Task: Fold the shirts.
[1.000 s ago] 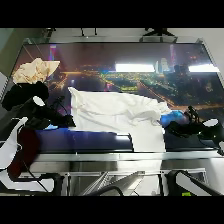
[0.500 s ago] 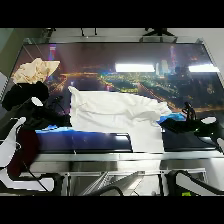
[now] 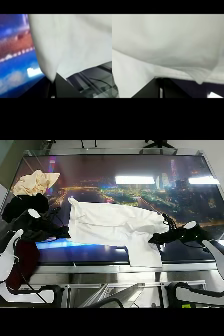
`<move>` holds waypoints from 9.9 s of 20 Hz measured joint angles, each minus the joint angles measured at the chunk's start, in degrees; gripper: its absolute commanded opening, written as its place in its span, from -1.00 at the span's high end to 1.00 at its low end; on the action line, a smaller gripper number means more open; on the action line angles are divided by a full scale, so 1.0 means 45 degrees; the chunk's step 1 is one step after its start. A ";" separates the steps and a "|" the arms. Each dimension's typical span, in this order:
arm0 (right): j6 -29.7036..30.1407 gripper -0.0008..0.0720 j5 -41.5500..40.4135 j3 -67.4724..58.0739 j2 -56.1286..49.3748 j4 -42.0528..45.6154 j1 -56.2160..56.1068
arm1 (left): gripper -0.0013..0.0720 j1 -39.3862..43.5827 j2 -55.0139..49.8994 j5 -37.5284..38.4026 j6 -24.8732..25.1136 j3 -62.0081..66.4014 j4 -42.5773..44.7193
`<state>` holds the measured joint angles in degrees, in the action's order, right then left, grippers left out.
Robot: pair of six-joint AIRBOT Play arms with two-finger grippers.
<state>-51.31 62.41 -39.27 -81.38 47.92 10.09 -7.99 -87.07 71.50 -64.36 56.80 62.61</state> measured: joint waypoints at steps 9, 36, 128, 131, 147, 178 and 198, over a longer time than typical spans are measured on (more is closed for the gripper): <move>0.0194 0.93 0.3021 -0.5853 0.5790 -0.3502 0.0923 | 0.92 -0.2045 0.5430 0.2871 0.1851 0.2487 -0.7791; 0.2225 0.93 -0.1511 -0.8140 -0.0646 -0.4439 0.1457 | 0.92 0.0248 -0.2351 -0.1175 -0.0068 0.7082 -0.4765; -0.1438 -0.14 -0.1530 -0.7334 -0.3609 -0.2278 0.1549 | -0.89 -0.0461 -0.4473 0.1389 -0.0593 0.7271 -0.2492; -0.1637 -0.97 -0.0869 -0.8286 -0.3779 -0.1044 0.2035 | -0.89 -0.0457 -0.4954 0.2118 -0.0879 0.8529 -0.2492; -0.1525 0.93 0.1452 -0.9287 -0.5702 0.0204 0.2186 | 0.47 0.0792 -0.4750 0.3541 -0.2574 1.1667 -0.2594; -0.2268 0.41 -0.2832 -1.1939 -0.3225 -0.3347 -0.7130 | 0.92 0.1355 -0.2521 0.4143 -0.3133 1.3085 -0.3983; -0.7650 -0.73 0.0442 -1.1404 -0.4109 0.3011 -0.4109 | 0.92 -0.0005 -0.0491 0.5809 -0.3230 1.3075 -0.3813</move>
<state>-85.73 64.40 -90.59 -99.88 61.47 -8.40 -8.01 -89.27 97.65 -78.89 115.63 45.45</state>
